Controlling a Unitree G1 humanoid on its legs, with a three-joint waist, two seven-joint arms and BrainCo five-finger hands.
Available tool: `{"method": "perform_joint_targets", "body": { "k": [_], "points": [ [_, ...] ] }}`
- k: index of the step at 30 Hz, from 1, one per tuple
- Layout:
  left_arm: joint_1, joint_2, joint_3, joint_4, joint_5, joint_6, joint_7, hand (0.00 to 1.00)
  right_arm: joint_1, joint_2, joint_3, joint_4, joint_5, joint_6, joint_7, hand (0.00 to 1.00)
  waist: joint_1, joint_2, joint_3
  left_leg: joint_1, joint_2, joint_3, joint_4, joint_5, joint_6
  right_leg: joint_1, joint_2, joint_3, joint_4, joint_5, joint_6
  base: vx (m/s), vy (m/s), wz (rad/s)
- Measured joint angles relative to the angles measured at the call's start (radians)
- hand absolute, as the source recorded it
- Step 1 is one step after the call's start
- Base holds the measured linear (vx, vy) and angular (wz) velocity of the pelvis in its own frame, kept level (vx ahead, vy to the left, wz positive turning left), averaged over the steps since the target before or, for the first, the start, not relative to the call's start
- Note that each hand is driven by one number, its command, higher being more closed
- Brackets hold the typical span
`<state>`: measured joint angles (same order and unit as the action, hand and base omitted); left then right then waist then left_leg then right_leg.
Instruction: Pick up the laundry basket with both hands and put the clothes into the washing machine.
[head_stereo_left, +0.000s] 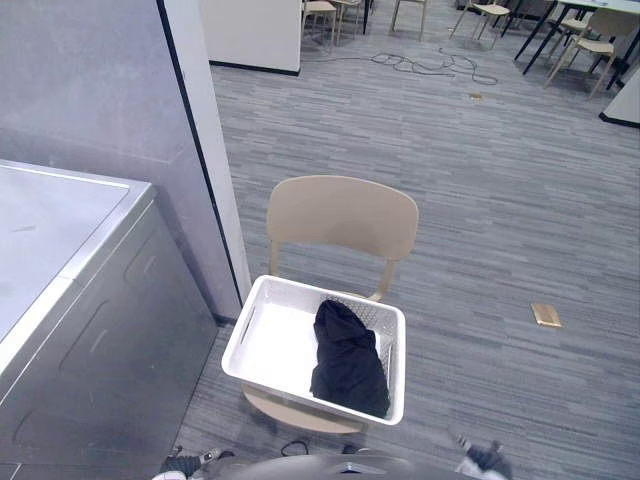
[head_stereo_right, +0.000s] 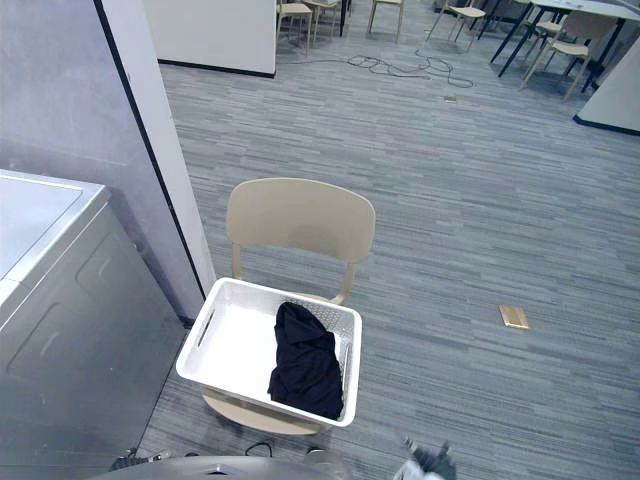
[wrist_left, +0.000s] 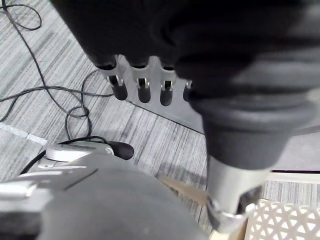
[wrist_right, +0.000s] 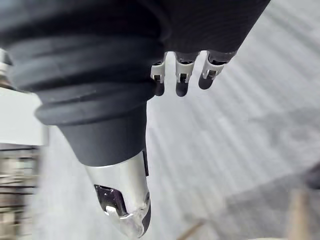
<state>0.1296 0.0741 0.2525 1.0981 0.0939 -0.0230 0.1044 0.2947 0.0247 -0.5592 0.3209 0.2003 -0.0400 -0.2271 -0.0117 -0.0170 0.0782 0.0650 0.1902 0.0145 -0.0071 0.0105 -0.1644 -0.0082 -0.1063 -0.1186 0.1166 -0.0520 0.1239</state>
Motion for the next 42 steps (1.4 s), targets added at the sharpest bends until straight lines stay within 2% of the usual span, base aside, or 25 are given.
{"method": "perform_joint_targets", "body": {
  "k": [1, 2, 4, 6, 9, 11, 14, 16, 18, 22, 24, 25, 26, 29, 34, 36, 39, 42],
  "points": [
    [0.002, -0.001, 0.000, -0.006, 0.002, 0.000, 0.001, 0.00, 0.007, 0.007, 0.000, -0.076, -0.017, -0.003, -0.021, 0.00, 0.001, 0.005, -0.003, 0.000, -0.001, 0.009, 0.000, 0.000, 0.000, 0.000, -0.003, 0.001, -0.005, 0.004, 0.000, 0.01, 0.038, -0.09],
    [0.007, -0.002, -0.003, -0.020, 0.013, 0.000, 0.004, 0.00, 0.007, 0.013, 0.007, -0.234, -0.063, -0.014, -0.069, 0.00, 0.001, 0.002, -0.007, -0.001, -0.006, 0.018, -0.003, 0.003, -0.003, 0.002, -0.009, 0.002, -0.018, 0.016, 0.005, 0.02, 0.042, -0.09],
    [0.008, 0.000, -0.021, -0.029, 0.031, -0.001, 0.012, 0.00, -0.007, 0.013, 0.018, -0.330, -0.114, -0.042, -0.107, 0.00, 0.004, 0.000, -0.013, -0.001, -0.007, 0.024, -0.007, 0.005, -0.004, 0.006, -0.009, 0.004, -0.036, 0.029, 0.004, 0.04, 0.034, -0.08],
    [0.006, 0.017, -0.074, -0.026, 0.049, -0.002, 0.023, 0.00, -0.049, 0.006, 0.108, -0.422, -0.178, -0.062, -0.135, 0.00, 0.003, -0.003, -0.023, 0.003, -0.006, 0.029, -0.011, 0.007, -0.008, 0.010, -0.009, 0.007, -0.066, 0.049, 0.008, 0.07, 0.018, -0.10],
    [-0.003, 0.039, -0.152, -0.013, 0.083, -0.002, 0.021, 0.00, -0.097, -0.047, 0.275, -0.440, -0.254, -0.066, -0.120, 0.00, 0.004, -0.002, -0.023, 0.004, -0.007, 0.041, -0.011, 0.007, -0.008, 0.021, -0.008, 0.012, -0.103, 0.074, 0.013, 0.01, 0.010, -0.11],
    [-0.021, 0.052, -0.198, 0.000, 0.107, -0.003, 0.013, 0.00, -0.149, -0.110, 0.445, -0.437, -0.286, -0.073, -0.059, 0.00, 0.013, -0.003, -0.022, 0.004, -0.009, 0.035, -0.010, 0.007, -0.008, 0.032, -0.010, 0.006, -0.119, 0.084, 0.014, -0.02, 0.002, 0.06],
    [-0.042, 0.068, -0.237, 0.011, 0.109, -0.019, -0.007, 0.00, -0.246, -0.220, 0.699, -0.396, -0.287, -0.118, 0.070, 0.00, 0.038, -0.011, -0.021, -0.012, -0.016, -0.017, -0.011, 0.017, -0.011, 0.058, -0.013, -0.041, -0.137, 0.085, 0.014, -0.06, -0.010, 0.40],
    [-0.049, 0.071, -0.240, 0.011, 0.109, -0.022, -0.011, 0.00, -0.303, -0.259, 0.800, -0.362, -0.289, -0.133, 0.117, 0.00, 0.051, -0.019, -0.016, -0.029, -0.021, -0.044, -0.012, 0.028, -0.008, 0.058, -0.016, -0.066, -0.138, 0.085, 0.014, -0.05, -0.019, 0.47],
    [-0.053, 0.084, -0.256, 0.011, 0.109, -0.029, -0.019, 0.00, -0.387, -0.316, 0.938, -0.294, -0.341, -0.148, 0.186, 0.00, 0.077, -0.032, -0.007, -0.057, -0.028, -0.088, -0.013, 0.042, -0.009, 0.059, -0.021, -0.108, -0.138, 0.085, 0.014, -0.07, -0.017, 0.56],
    [-0.071, 0.096, -0.255, 0.008, 0.110, -0.046, -0.023, 0.00, -0.496, -0.391, 1.091, -0.196, -0.446, -0.162, 0.249, 0.00, 0.111, -0.056, 0.034, -0.089, -0.043, -0.139, -0.013, 0.062, -0.007, 0.062, -0.029, -0.149, -0.139, 0.088, 0.018, -0.06, -0.008, 0.42],
    [-0.088, 0.106, -0.256, -0.012, 0.117, -0.054, -0.023, 0.00, -0.571, -0.444, 1.181, -0.151, -0.496, -0.166, 0.279, 0.00, 0.123, -0.069, 0.082, -0.120, -0.049, -0.174, -0.012, 0.077, -0.006, 0.053, -0.031, -0.173, -0.138, 0.093, 0.018, -0.10, -0.009, 0.34],
    [-0.094, 0.109, -0.256, -0.015, 0.117, -0.057, -0.024, 0.00, -0.590, -0.460, 1.206, -0.141, -0.506, -0.169, 0.284, 0.00, 0.124, -0.072, 0.087, -0.135, -0.049, -0.181, -0.013, 0.083, -0.005, 0.042, -0.031, -0.176, -0.136, 0.095, 0.017, -0.11, -0.011, 0.37],
    [-0.111, 0.114, -0.256, -0.019, 0.117, -0.058, -0.023, 0.00, -0.623, -0.501, 1.254, -0.131, -0.534, -0.176, 0.289, 0.00, 0.137, -0.075, 0.111, -0.153, -0.050, -0.196, -0.014, 0.093, -0.005, 0.030, -0.030, -0.190, -0.135, 0.099, 0.015, -0.08, -0.011, 0.26],
    [-0.133, 0.121, -0.257, -0.025, 0.117, -0.062, -0.022, 0.00, -0.696, -0.555, 1.316, -0.045, -0.612, -0.197, 0.312, 0.00, 0.160, -0.082, 0.153, -0.186, -0.051, -0.216, -0.016, 0.111, -0.003, 0.001, -0.030, -0.201, -0.120, 0.101, 0.012, -0.10, -0.023, 0.18],
    [-0.158, 0.128, -0.286, -0.028, 0.116, -0.064, -0.013, 0.00, -0.794, -0.605, 1.327, 0.077, -0.728, -0.200, 0.301, 0.00, 0.165, -0.081, 0.204, -0.212, -0.051, -0.228, -0.037, 0.139, -0.001, -0.044, -0.032, -0.203, -0.092, 0.103, 0.010, -0.08, -0.015, 0.04],
    [-0.178, 0.131, -0.304, -0.029, 0.114, -0.065, -0.002, 0.00, -0.815, -0.609, 1.290, 0.140, -0.780, -0.193, 0.267, 0.00, 0.166, -0.079, 0.224, -0.224, -0.050, -0.229, -0.050, 0.155, -0.002, -0.068, -0.034, -0.201, -0.079, 0.104, 0.009, -0.07, -0.004, -0.01],
    [-0.195, 0.135, -0.327, -0.038, 0.107, -0.065, 0.015, 0.00, -0.820, -0.609, 1.228, 0.173, -0.812, -0.160, 0.219, 0.00, 0.164, -0.075, 0.241, -0.244, -0.050, -0.229, -0.051, 0.163, -0.001, -0.099, -0.037, -0.196, -0.062, 0.104, 0.008, -0.07, 0.002, -0.04],
    [-0.202, 0.140, -0.342, -0.068, 0.104, -0.064, 0.030, 0.00, -0.836, -0.608, 1.194, 0.210, -0.835, -0.147, 0.179, 0.00, 0.157, -0.070, 0.275, -0.250, -0.050, -0.230, -0.051, 0.169, 0.000, -0.107, -0.038, -0.196, -0.055, 0.105, 0.006, -0.05, -0.005, 0.00]
  ]
}}
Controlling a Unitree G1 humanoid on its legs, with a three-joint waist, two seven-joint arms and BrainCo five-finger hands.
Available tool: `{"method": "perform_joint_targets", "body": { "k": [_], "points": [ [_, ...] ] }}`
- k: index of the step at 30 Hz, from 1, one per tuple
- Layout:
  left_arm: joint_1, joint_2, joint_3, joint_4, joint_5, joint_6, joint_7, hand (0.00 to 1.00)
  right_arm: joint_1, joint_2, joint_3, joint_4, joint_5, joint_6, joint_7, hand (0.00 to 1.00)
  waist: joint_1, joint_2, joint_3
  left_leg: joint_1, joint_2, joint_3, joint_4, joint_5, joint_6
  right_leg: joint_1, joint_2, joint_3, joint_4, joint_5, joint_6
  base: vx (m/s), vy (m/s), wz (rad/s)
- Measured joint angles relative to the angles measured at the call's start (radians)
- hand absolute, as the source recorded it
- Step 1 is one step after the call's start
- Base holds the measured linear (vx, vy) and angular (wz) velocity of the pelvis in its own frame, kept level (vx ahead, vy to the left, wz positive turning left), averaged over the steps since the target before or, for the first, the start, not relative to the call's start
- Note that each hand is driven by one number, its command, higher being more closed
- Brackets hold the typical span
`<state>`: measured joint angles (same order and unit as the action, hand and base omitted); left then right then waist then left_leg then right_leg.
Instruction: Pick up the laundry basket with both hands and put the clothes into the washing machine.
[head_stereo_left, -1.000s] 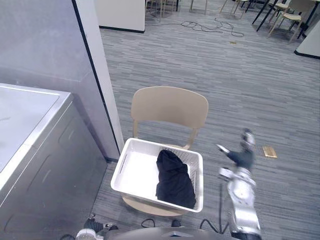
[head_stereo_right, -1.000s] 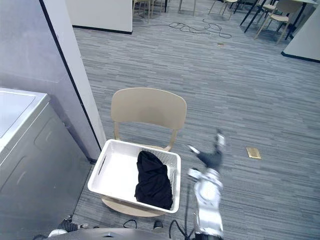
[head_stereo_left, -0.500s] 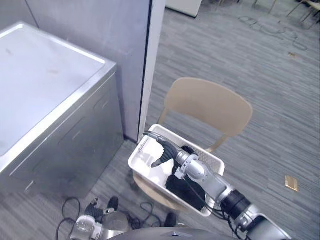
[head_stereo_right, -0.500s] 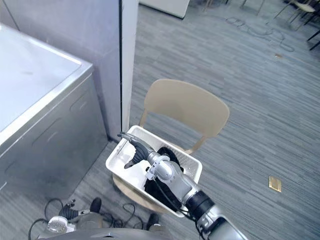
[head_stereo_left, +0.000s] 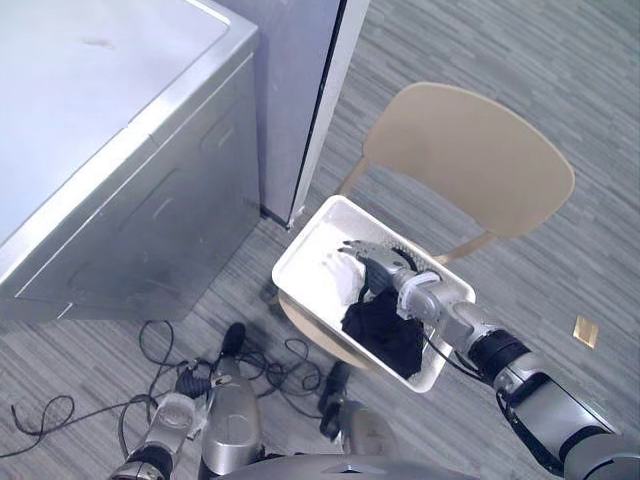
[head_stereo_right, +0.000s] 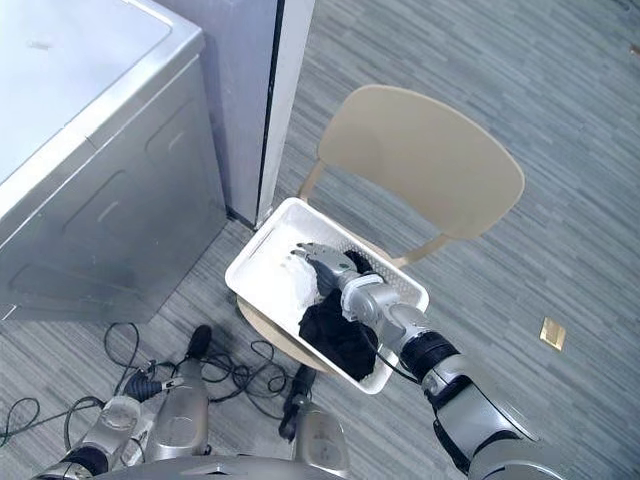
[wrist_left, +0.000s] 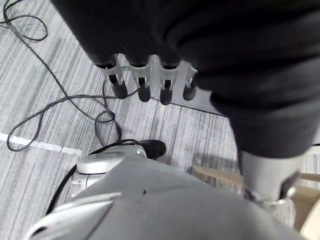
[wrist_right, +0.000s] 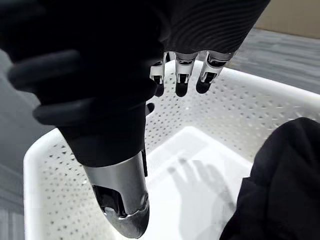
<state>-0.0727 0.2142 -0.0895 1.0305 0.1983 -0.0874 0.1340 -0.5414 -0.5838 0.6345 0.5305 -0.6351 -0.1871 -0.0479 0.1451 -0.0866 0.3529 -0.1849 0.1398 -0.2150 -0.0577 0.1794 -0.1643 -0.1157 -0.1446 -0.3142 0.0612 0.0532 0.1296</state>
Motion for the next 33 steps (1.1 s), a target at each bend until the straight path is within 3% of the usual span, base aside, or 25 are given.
{"method": "perform_joint_targets", "body": {
  "k": [11, 19, 33],
  "points": [
    [-0.063, -0.008, -0.042, -0.043, -0.040, -0.002, 0.040, 0.00, -0.093, 0.005, -0.088, 0.165, 0.000, 0.051, -0.042, 0.00, -0.009, 0.037, 0.080, -0.045, -0.002, -0.001, -0.017, 0.032, 0.001, -0.070, -0.009, 0.002, 0.041, 0.001, -0.003, -0.05, -0.015, 0.00],
    [-0.068, -0.012, -0.041, -0.056, -0.052, -0.002, 0.066, 0.00, -0.153, 0.010, -0.149, 0.247, 0.021, 0.081, -0.074, 0.00, -0.011, 0.050, 0.097, -0.091, -0.001, 0.002, -0.016, 0.042, 0.000, -0.137, -0.011, 0.021, 0.067, 0.002, -0.007, -0.04, -0.033, -0.05],
    [-0.092, -0.026, -0.039, -0.057, -0.078, 0.000, 0.082, 0.00, -0.159, 0.017, -0.207, 0.356, 0.046, 0.087, -0.094, 0.00, -0.015, 0.070, 0.109, -0.133, -0.003, 0.002, -0.014, 0.048, -0.001, -0.187, -0.014, 0.025, 0.081, 0.003, -0.009, -0.02, -0.036, -0.01]
  ]
}}
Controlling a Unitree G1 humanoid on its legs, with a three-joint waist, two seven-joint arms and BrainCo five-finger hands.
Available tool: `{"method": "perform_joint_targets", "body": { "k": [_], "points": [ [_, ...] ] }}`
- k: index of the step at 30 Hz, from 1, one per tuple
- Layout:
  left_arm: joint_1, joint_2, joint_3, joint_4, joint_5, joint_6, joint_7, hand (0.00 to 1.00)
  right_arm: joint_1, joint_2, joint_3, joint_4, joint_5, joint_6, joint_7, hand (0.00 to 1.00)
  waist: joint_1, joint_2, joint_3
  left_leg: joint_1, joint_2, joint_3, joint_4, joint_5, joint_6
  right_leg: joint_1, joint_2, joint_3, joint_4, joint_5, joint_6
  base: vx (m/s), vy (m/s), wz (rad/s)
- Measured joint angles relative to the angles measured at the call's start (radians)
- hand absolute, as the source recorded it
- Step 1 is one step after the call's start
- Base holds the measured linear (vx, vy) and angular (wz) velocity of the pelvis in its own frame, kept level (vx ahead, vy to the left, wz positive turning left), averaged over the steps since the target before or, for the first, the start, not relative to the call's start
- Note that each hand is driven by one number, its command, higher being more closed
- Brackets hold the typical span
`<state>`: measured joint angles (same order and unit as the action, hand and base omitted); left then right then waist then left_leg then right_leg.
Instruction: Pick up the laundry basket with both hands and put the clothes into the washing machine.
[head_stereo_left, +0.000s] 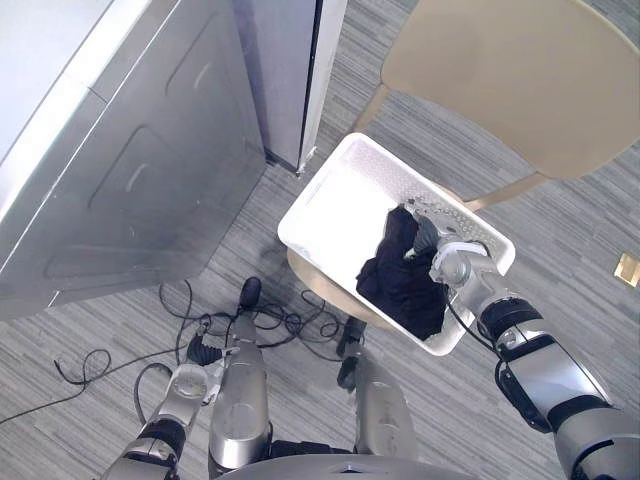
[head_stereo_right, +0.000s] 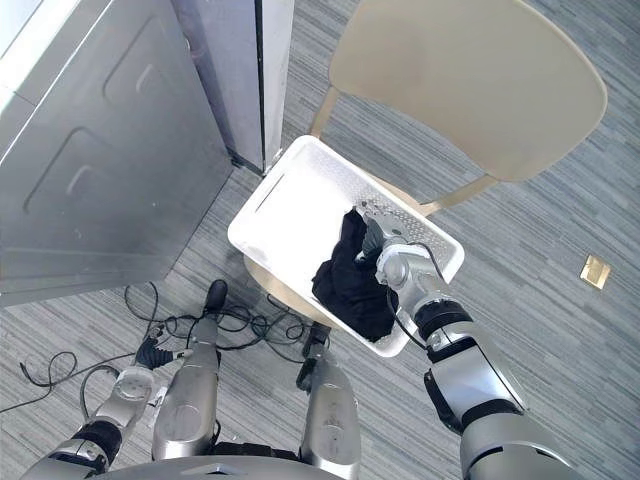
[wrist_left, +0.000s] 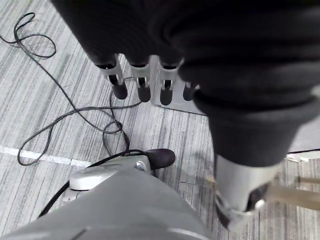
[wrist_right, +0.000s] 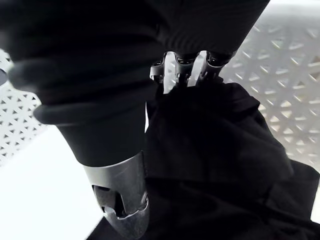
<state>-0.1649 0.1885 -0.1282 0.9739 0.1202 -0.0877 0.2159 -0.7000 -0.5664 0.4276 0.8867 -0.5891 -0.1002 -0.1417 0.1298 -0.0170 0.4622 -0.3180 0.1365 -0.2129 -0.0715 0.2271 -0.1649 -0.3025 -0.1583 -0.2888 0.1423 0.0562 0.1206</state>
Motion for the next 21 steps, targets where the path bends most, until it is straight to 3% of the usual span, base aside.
{"method": "perform_joint_targets", "body": {
  "k": [13, 21],
  "points": [
    [-0.010, -0.005, 0.003, -0.014, 0.000, 0.000, 0.003, 0.00, 0.035, 0.017, -0.010, 0.033, 0.012, 0.016, 0.002, 0.00, -0.012, 0.007, 0.005, -0.024, -0.004, -0.002, 0.019, 0.000, 0.008, -0.020, -0.004, 0.000, 0.014, -0.004, -0.004, -0.04, -0.044, 0.01],
    [-0.023, -0.018, 0.039, -0.022, -0.001, 0.002, 0.019, 0.00, 0.047, 0.018, -0.008, 0.034, 0.012, 0.017, 0.007, 0.00, -0.001, 0.007, 0.006, -0.109, -0.013, -0.007, 0.104, -0.024, 0.004, -0.080, -0.008, 0.001, 0.045, -0.002, -0.007, -0.02, -0.045, 0.00]
  ]
}}
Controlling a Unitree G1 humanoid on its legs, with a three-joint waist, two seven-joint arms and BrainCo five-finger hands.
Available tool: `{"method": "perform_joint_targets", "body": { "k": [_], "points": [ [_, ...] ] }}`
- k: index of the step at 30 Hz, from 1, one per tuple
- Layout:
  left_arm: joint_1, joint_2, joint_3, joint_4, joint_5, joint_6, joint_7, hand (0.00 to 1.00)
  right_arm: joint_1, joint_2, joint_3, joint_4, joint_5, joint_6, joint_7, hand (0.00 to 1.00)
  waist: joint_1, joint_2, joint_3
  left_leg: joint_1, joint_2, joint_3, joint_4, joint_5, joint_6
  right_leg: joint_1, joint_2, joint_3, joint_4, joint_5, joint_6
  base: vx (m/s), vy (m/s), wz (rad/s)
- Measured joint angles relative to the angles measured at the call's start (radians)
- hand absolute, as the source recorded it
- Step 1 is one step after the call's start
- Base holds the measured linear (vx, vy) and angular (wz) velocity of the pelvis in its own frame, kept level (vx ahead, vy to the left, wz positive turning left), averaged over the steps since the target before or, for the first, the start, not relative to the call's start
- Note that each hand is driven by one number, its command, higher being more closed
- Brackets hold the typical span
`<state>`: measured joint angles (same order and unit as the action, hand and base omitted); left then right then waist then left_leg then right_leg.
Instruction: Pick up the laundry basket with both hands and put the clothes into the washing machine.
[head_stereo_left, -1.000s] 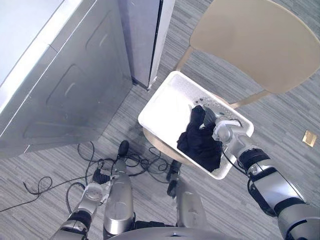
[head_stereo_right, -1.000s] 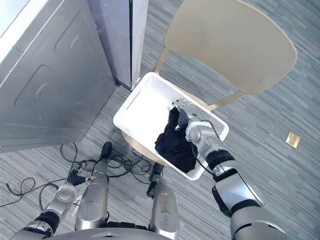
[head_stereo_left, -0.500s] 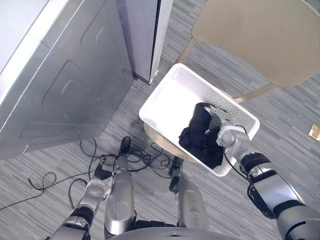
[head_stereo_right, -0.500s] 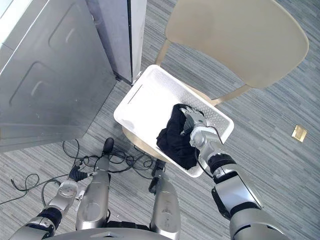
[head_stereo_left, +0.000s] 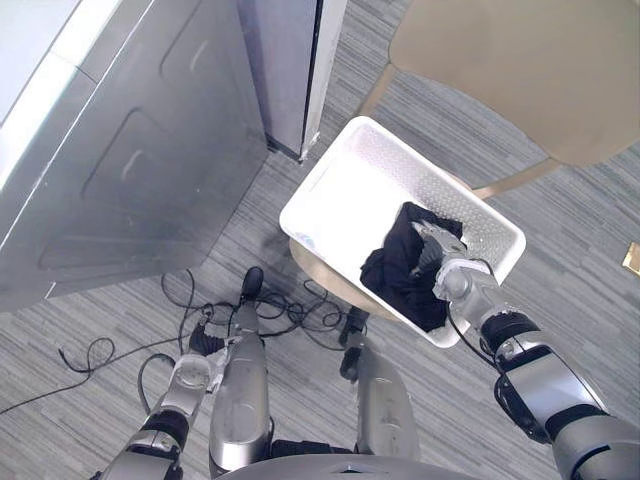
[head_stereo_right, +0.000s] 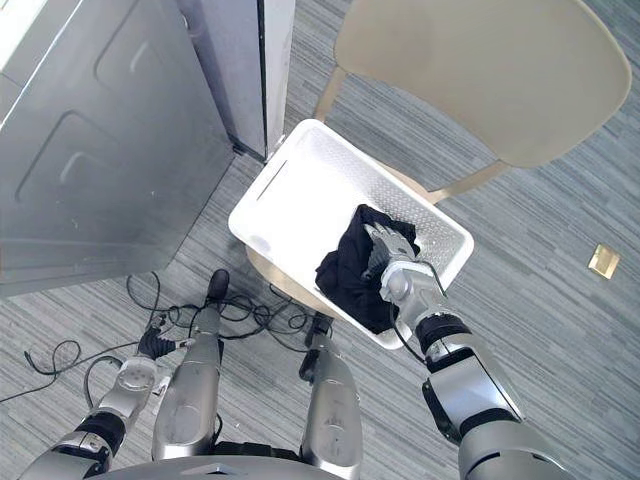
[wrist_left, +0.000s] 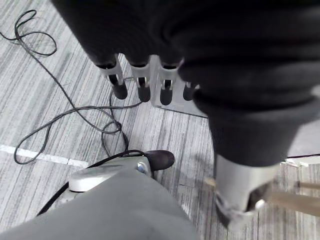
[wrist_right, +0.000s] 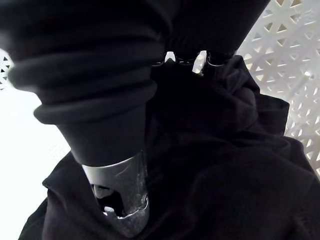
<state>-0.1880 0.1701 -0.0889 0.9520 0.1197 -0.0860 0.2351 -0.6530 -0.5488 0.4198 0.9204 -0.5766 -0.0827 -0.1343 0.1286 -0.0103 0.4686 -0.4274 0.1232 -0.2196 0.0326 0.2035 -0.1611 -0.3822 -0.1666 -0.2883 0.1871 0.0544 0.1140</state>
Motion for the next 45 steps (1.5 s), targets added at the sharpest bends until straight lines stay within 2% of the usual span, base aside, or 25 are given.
{"method": "perform_joint_targets", "body": {
  "k": [9, 10, 20, 23, 34, 39, 42, 43, 44, 45],
  "points": [
    [-0.019, -0.033, 0.079, -0.078, -0.029, 0.006, 0.022, 0.00, -0.021, 0.007, -0.014, -0.039, 0.000, 0.027, -0.022, 0.00, 0.009, -0.003, 0.007, -0.131, -0.003, -0.012, 0.124, -0.048, 0.002, -0.098, -0.002, -0.001, 0.065, -0.016, -0.010, -0.04, -0.039, -0.01],
    [-0.023, -0.041, 0.089, -0.095, -0.037, 0.007, 0.022, 0.00, -0.020, 0.012, -0.028, -0.047, 0.000, 0.031, -0.023, 1.00, 0.006, -0.005, 0.009, -0.147, -0.003, -0.012, 0.130, -0.048, 0.002, -0.114, -0.003, -0.001, 0.074, -0.017, -0.011, -0.03, -0.038, -0.01],
    [-0.026, -0.132, 0.145, -0.194, -0.041, 0.014, 0.036, 0.00, -0.024, 0.053, -0.089, -0.088, -0.016, 0.086, -0.063, 1.00, 0.005, -0.011, 0.010, -0.222, 0.014, 0.006, 0.192, -0.060, 0.000, -0.152, -0.002, -0.023, 0.088, -0.023, -0.016, 0.00, -0.017, 0.02],
    [-0.026, -0.133, 0.165, -0.197, -0.042, 0.016, 0.046, 0.00, -0.023, 0.071, -0.115, -0.088, -0.016, 0.089, -0.069, 1.00, 0.005, -0.022, 0.008, -0.235, 0.021, 0.023, 0.197, -0.061, 0.000, -0.166, -0.004, -0.023, 0.100, -0.023, -0.015, 0.01, -0.019, 0.01],
    [-0.025, -0.146, 0.177, -0.215, -0.078, 0.023, 0.062, 0.00, -0.023, 0.122, -0.171, -0.079, -0.006, 0.112, -0.095, 1.00, 0.007, -0.024, 0.007, -0.233, 0.028, 0.033, 0.198, -0.053, 0.009, -0.166, -0.001, -0.022, 0.105, -0.020, -0.020, 0.01, -0.033, -0.01],
    [-0.025, -0.156, 0.186, -0.215, -0.080, 0.024, 0.064, 0.00, -0.029, 0.164, -0.210, -0.070, -0.008, 0.137, -0.100, 1.00, 0.007, -0.024, 0.007, -0.217, 0.029, 0.037, 0.195, -0.053, 0.009, -0.153, 0.000, -0.020, 0.100, -0.019, -0.020, 0.02, -0.038, -0.01],
    [-0.027, -0.164, 0.193, -0.216, -0.100, 0.024, 0.069, 0.00, -0.029, 0.214, -0.315, -0.081, 0.155, 0.133, -0.137, 1.00, 0.008, -0.024, 0.007, -0.209, 0.029, 0.037, 0.193, -0.053, 0.009, -0.141, 0.000, -0.022, 0.096, -0.019, -0.020, 0.02, -0.039, 0.02],
    [-0.027, -0.169, 0.201, -0.215, -0.111, 0.025, 0.074, 0.00, -0.021, 0.252, -0.385, -0.097, 0.244, 0.131, -0.160, 1.00, 0.007, -0.024, 0.007, -0.207, 0.030, 0.038, 0.192, -0.053, 0.009, -0.138, 0.000, -0.022, 0.094, -0.019, -0.019, 0.03, -0.044, -0.01],
    [-0.029, -0.175, 0.212, -0.215, -0.118, 0.027, 0.089, 0.00, -0.016, 0.284, -0.445, -0.130, 0.386, 0.114, -0.191, 1.00, 0.007, -0.024, 0.007, -0.204, 0.030, 0.040, 0.191, -0.053, 0.009, -0.136, 0.000, -0.022, 0.092, -0.018, -0.019, 0.02, -0.037, -0.01],
    [-0.030, -0.179, 0.220, -0.215, -0.118, 0.027, 0.091, 0.00, -0.009, 0.303, -0.475, -0.147, 0.433, 0.106, -0.204, 1.00, 0.007, -0.024, 0.007, -0.203, 0.031, 0.041, 0.190, -0.053, 0.009, -0.135, 0.000, -0.022, 0.090, -0.017, -0.019, 0.03, -0.041, -0.02]
  ]
}}
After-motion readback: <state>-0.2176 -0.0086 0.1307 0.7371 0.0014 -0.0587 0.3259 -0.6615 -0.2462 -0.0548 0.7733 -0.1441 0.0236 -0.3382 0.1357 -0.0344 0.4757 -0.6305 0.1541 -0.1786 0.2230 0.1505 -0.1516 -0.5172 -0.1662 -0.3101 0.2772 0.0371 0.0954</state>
